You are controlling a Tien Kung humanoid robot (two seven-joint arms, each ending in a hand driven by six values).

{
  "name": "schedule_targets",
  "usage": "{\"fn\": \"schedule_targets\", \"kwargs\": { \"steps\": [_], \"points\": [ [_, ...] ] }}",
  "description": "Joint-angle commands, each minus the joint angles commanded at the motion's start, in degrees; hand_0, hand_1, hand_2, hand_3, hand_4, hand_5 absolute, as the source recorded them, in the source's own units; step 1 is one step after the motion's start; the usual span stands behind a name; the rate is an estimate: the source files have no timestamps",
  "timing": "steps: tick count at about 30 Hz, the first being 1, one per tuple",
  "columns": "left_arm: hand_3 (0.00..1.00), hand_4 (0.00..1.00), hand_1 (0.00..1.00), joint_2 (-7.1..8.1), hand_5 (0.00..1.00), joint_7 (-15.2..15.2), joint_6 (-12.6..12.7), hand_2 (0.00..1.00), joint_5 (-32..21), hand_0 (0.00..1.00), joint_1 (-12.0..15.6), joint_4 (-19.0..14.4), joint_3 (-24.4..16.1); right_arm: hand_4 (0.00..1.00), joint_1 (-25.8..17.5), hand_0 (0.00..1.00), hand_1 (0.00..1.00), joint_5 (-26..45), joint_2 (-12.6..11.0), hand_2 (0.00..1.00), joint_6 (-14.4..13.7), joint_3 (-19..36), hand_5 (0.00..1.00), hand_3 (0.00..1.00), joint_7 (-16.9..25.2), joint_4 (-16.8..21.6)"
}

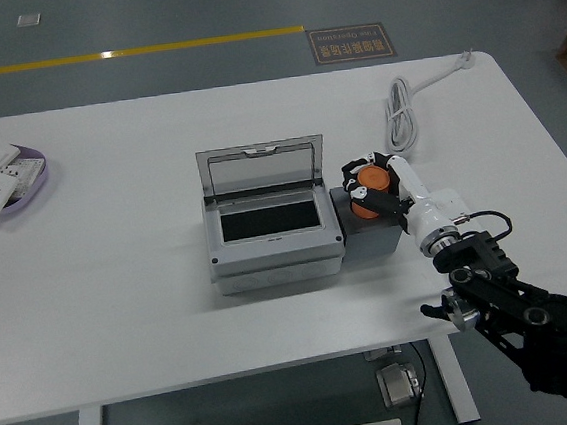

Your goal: Pick up the cylinder from the cube,place it in the box,flap close box

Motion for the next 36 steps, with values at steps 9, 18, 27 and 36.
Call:
{"fn": "schedule_targets", "kwargs": {
  "steps": [9,18,27,36],
  "points": [
    [0.668,0.722,0.647,0.05,0.253,0.0,0.1,0.625,-1.9,0.629,0.3,0.3,2.0,0.002,0.8,0.473,0.432,-5.2,-1.3,0.364,-3.3,0.1,0.002,0.222,-1.7,6.3],
    [0.668,0.722,0.647,-0.08,0.253,0.0,0.1,0.625,-4.9,0.629,0.5,0.9,4.8,0.002,4.3,0.456,0.427,-15.2,-0.1,0.368,-6.2,-5.4,0.002,0.220,-8.9,14.3],
    [0.668,0.722,0.647,-0.06,0.253,0.0,0.2,0.625,-7.9,0.629,0.7,1.4,7.4,0.002,11.0,0.144,0.204,-30.5,4.8,0.293,-5.5,-14.0,0.002,0.191,-20.3,13.3],
    [0.668,0.722,0.647,0.05,0.253,-0.1,0.2,0.625,-9.9,0.629,0.8,1.6,9.2,0.002,16.5,0.106,0.182,-47.2,8.3,0.285,1.2,-18.9,0.002,0.196,-31.5,10.8]
  ]
}}
